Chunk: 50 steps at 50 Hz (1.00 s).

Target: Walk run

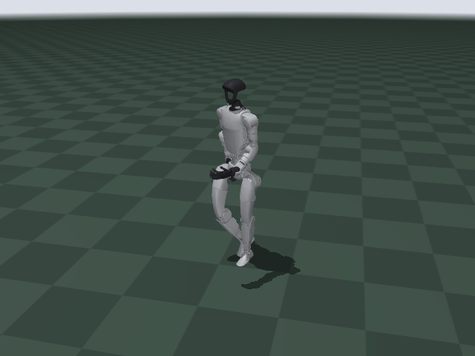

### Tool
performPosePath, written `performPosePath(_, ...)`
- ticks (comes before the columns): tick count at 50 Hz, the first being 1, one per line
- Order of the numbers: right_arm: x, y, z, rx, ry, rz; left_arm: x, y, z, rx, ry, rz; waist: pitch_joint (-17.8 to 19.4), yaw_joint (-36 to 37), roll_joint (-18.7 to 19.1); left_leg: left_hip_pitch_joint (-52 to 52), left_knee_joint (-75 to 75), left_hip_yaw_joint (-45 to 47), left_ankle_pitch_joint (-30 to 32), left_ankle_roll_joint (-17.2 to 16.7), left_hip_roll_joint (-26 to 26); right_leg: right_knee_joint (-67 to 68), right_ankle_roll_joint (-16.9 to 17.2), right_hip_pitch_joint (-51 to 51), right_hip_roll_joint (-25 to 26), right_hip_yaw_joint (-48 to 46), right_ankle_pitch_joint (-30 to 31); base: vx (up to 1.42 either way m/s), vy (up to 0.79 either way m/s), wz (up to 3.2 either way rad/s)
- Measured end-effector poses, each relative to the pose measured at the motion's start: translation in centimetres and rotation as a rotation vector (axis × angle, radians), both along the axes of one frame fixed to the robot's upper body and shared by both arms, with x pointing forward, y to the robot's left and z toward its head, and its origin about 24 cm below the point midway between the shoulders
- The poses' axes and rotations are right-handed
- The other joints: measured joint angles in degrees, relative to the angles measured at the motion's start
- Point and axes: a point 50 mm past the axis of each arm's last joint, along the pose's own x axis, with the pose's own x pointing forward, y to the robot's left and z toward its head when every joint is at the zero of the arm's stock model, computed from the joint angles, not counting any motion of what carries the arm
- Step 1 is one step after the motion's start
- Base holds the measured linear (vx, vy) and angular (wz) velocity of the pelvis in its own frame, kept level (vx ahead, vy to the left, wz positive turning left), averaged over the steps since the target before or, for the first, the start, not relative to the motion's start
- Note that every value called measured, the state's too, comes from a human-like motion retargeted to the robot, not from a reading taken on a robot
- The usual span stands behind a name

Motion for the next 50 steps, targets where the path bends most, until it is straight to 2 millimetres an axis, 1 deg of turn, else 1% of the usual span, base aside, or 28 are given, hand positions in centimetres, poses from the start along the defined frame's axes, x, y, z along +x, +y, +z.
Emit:
performPosePath(3, -1.8, 0.4, 0.3, -0.002, 0.052, -0.035, 1.2, -0.2, 1.0, 0.014, -0.046, -0.017, 0.8, -3.4, -0.3, 2.7, -0.5, -5.0, -1.1, -0.2, -2.4, -10.4, 3.0, -3.6, -3.6, 1.9, -1.7, 0.56, -0.01, 1.69)
performPosePath(5, -2.7, 0.5, 0.5, 0.000, 0.086, -0.048, 1.9, -0.2, 1.6, 0.020, -0.071, -0.029, 1.4, -5.1, -1.3, 5.0, -0.6, -7.8, -2.2, -0.3, -4.3, -19.0, 4.5, -5.3, -6.5, 3.6, -1.2, 0.79, -0.12, 1.44)
performPosePath(6, -3.0, 0.6, 0.6, 0.001, 0.101, -0.050, 2.1, -0.2, 1.9, 0.024, -0.081, -0.035, 1.9, -5.8, -1.8, 6.4, -0.6, -9.1, -2.7, -0.5, -5.1, -23.0, 5.0, -6.0, -7.6, 4.7, -2.1, 0.93, -0.18, 1.35)
performPosePath(8, -3.4, 0.5, 0.7, 0.000, 0.121, -0.049, 2.5, -0.1, 2.2, 0.032, -0.097, -0.044, 2.8, -7.1, -3.0, 9.2, -0.5, -11.7, -3.7, -1.0, -6.5, -30.7, 6.0, -7.4, -9.4, 7.6, -3.9, 0.75, -0.16, 1.25)
performPosePath(10, -3.5, 0.3, 0.7, -0.006, 0.129, -0.040, 2.7, 0.0, 2.4, 0.040, -0.103, -0.048, 3.7, -8.1, -3.8, 12.2, -0.3, -14.1, -4.6, -1.6, -7.4, -37.7, 8.7, -8.5, -10.9, 9.9, -5.8, 0.84, -0.22, 1.04)
performPosePath(12, -3.5, 0.0, 0.7, -0.017, 0.128, -0.025, 2.6, 0.1, 2.2, 0.045, -0.095, -0.046, 3.9, -8.0, -4.1, 14.7, 0.2, -15.5, -5.0, -2.4, -7.5, -42.2, 12.3, -8.7, -11.4, 12.8, -7.0, 0.76, -0.21, 0.69)
performPosePath(13, -3.4, -0.2, 0.8, -0.022, 0.126, -0.019, 2.5, 0.2, 2.0, 0.045, -0.086, -0.044, 3.8, -7.9, -4.0, 15.7, 0.6, -15.9, -4.9, -2.9, -7.3, -43.0, 13.2, -8.6, -11.7, 12.2, -6.8, 0.76, -0.25, 0.54)
performPosePath(14, -3.3, -0.5, 0.8, -0.027, 0.124, -0.014, 2.3, 0.2, 1.8, 0.042, -0.073, -0.039, 3.5, -7.7, -4.1, 16.4, 1.2, -16.2, -4.3, -3.5, -7.4, -42.2, 12.5, -8.5, -11.6, 12.0, -6.0, 0.86, -0.31, 0.49)
performPosePath(15, -3.1, -0.7, 0.7, -0.032, 0.122, -0.010, 2.1, 0.3, 1.5, 0.036, -0.058, -0.032, 3.0, -7.5, -4.2, 17.0, 1.8, -16.5, -3.4, -4.2, -7.5, -40.6, 11.0, -8.4, -11.2, 12.0, -4.9, 0.97, -0.37, 0.66)
performPosePath(16, -3.0, -0.9, 0.7, -0.035, 0.118, -0.011, 1.7, 0.2, 1.0, 0.028, -0.037, -0.025, 2.2, -7.9, -4.1, 17.4, 2.9, -17.2, -1.6, -5.3, -7.3, -39.2, 10.2, -7.8, -11.7, 7.8, -4.5, 0.99, -0.39, 0.92)
performPosePath(17, -2.8, -1.0, 0.7, -0.039, 0.114, -0.014, 1.3, 0.2, 0.5, 0.019, -0.015, -0.019, 1.5, -8.5, -3.9, 17.5, 4.2, -18.1, 0.9, -6.6, -7.0, -38.0, 9.7, -7.3, -12.0, 5.6, -3.4, 0.96, -0.39, 1.34)
performPosePath(18, -2.6, -1.2, 0.6, -0.043, 0.108, -0.022, 0.7, 0.1, 0.0, 0.007, 0.008, -0.014, 0.8, -9.7, -3.5, 17.3, 6.2, -19.3, 4.5, -8.3, -6.3, -37.3, 9.8, -6.7, -11.5, 7.3, -1.1, 0.99, -0.43, 1.29)
performPosePath(20, -2.0, -1.5, 0.5, -0.049, 0.088, -0.047, -0.6, -0.2, -1.2, -0.020, 0.060, -0.006, -0.7, -9.4, -2.6, 15.8, 11.2, -19.2, 15.7, -11.6, -5.3, -34.3, 7.7, -5.8, -9.7, 12.4, -1.4, 1.06, -0.48, 0.85)
performPosePath(22, -0.8, -2.0, 0.4, -0.043, 0.059, -0.076, -1.6, -0.9, -2.1, -0.052, 0.109, 0.003, -1.0, -9.2, -2.7, 11.8, 21.4, -18.4, 26.9, -15.7, -5.6, -33.4, 5.1, -3.2, -9.8, 10.6, -3.8, 0.86, -0.34, 0.66)
performPosePath(23, 0.1, -2.2, 0.3, -0.033, 0.040, -0.081, -2.0, -1.1, -2.4, -0.064, 0.125, 0.015, -1.0, -9.3, -3.3, 9.0, 27.6, -17.3, 30.9, -17.6, -5.9, -33.9, 4.3, -1.7, -10.4, 9.7, -4.3, 0.70, -0.28, 0.68)
performPosePath(25, 2.1, -2.6, 0.1, -0.002, -0.009, -0.079, -2.4, -1.3, -2.6, -0.077, 0.139, 0.025, -1.8, -9.3, -4.8, 4.1, 37.2, -9.7, 37.6, -18.3, -3.0, -35.2, 3.4, 1.5, -13.2, 3.3, -5.2, 0.72, -0.30, 0.73)
performPosePath(27, 4.6, -2.9, 0.0, 0.037, -0.072, -0.064, -2.6, -1.3, -2.7, -0.076, 0.139, 0.013, -2.2, -8.9, -5.9, 0.2, 42.3, -4.7, 33.8, -15.4, -0.1, -35.3, 2.3, 3.5, -11.1, 7.1, -7.3, 0.71, -0.31, 0.66)
performPosePath(28, 5.9, -3.0, 0.0, 0.054, -0.106, -0.051, -2.7, -1.3, -2.8, -0.075, 0.141, 0.006, -2.0, -8.1, -6.3, -1.8, 44.4, -2.6, 30.3, -13.9, 0.9, -35.7, 2.2, 4.8, -10.9, 6.8, -7.8, 0.67, -0.27, 0.18)
performPosePath(30, 8.7, -3.5, 0.2, 0.075, -0.175, -0.008, -2.8, -1.2, -2.8, -0.074, 0.145, 0.014, -1.5, -5.1, -7.5, -6.2, 46.3, 0.2, 26.1, -12.8, 0.3, -37.5, 2.1, 7.8, -10.9, 4.4, -7.8, 0.74, -0.24, -0.43)
performPosePath(32, 11.1, -3.9, 0.5, 0.077, -0.243, 0.046, -3.0, -1.0, -2.8, -0.073, 0.147, 0.034, -1.1, -2.0, -8.9, -10.4, 45.1, 1.2, 20.9, -12.6, -1.3, -38.6, 1.7, 10.0, -10.1, 5.0, -8.1, 0.59, -0.18, -0.59)
performPosePath(35, 15.1, -4.6, 1.3, 0.056, -0.369, 0.127, -3.2, -0.7, -2.8, -0.069, 0.145, 0.046, -0.5, 2.1, -9.0, -15.9, 36.5, 2.0, 13.4, -10.8, -2.0, -40.1, 1.2, 13.2, -7.9, 3.4, -9.4, 0.62, -0.16, -0.19)
performPosePath(37, 17.2, -5.2, 2.0, 0.034, -0.446, 0.163, -3.4, -0.7, -2.9, -0.069, 0.149, 0.050, -0.1, 4.1, -8.7, -17.7, 27.0, 3.9, 11.9, -7.9, -1.8, -41.0, 0.9, 15.7, -6.0, 2.2, -10.8, 0.75, -0.16, 0.13)
performPosePath(38, 18.2, -5.4, 2.4, 0.023, -0.483, 0.176, -3.4, -0.7, -2.9, -0.071, 0.150, 0.051, 0.2, 4.9, -8.2, -18.1, 21.7, 5.5, 12.2, -6.6, -1.3, -41.4, 0.8, 16.9, -4.7, 1.9, -11.6, 0.63, -0.13, 0.29)
performPosePath(40, 20.0, -5.9, 3.2, -0.001, -0.552, 0.195, -3.4, -0.8, -2.9, -0.083, 0.149, 0.059, 0.9, 6.1, -7.3, -18.8, 11.5, 8.5, 11.1, -5.0, -1.6, -42.2, 0.7, 19.5, -2.5, 0.5, -13.2, 0.71, -0.13, 0.33)
performPosePath(43, 21.5, -6.3, 3.9, -0.022, -0.613, 0.200, -3.6, -0.8, -3.1, -0.097, 0.155, 0.087, 1.0, 7.4, -7.1, -20.0, -0.1, 11.2, 7.5, -4.4, -5.0, -42.8, 0.8, 23.1, -1.5, -4.2, -15.1, 0.68, -0.11, 0.33)
performPosePath(45, 21.6, -6.2, 3.9, -0.025, -0.622, 0.197, -4.0, -0.7, -3.2, -0.103, 0.164, 0.112, 0.7, 7.4, -8.0, -19.4, -4.6, 14.1, 4.7, -2.8, -6.8, -42.1, 0.9, 24.5, -1.5, -4.6, -15.5, 0.96, -0.07, 0.34)
performPosePath(48, 20.6, -5.6, 3.3, -0.013, -0.580, 0.198, -4.5, -0.1, -3.5, -0.108, 0.185, 0.164, 0.4, 9.5, -9.4, -16.9, -3.1, 17.8, 7.1, 1.6, -6.2, -39.4, 1.9, 26.4, -2.1, -4.2, -12.1, 1.01, -0.05, -0.31)
performPosePath(50, 18.9, -5.0, 2.5, 0.000, -0.521, 0.205, -5.1, 0.4, -3.9, -0.110, 0.205, 0.202, 0.1, 11.3, -10.0, -15.5, -1.8, 20.5, 10.6, 2.3, -5.0, -36.9, 3.7, 28.0, -2.9, -5.5, -6.1, 1.10, -0.05, -0.59)
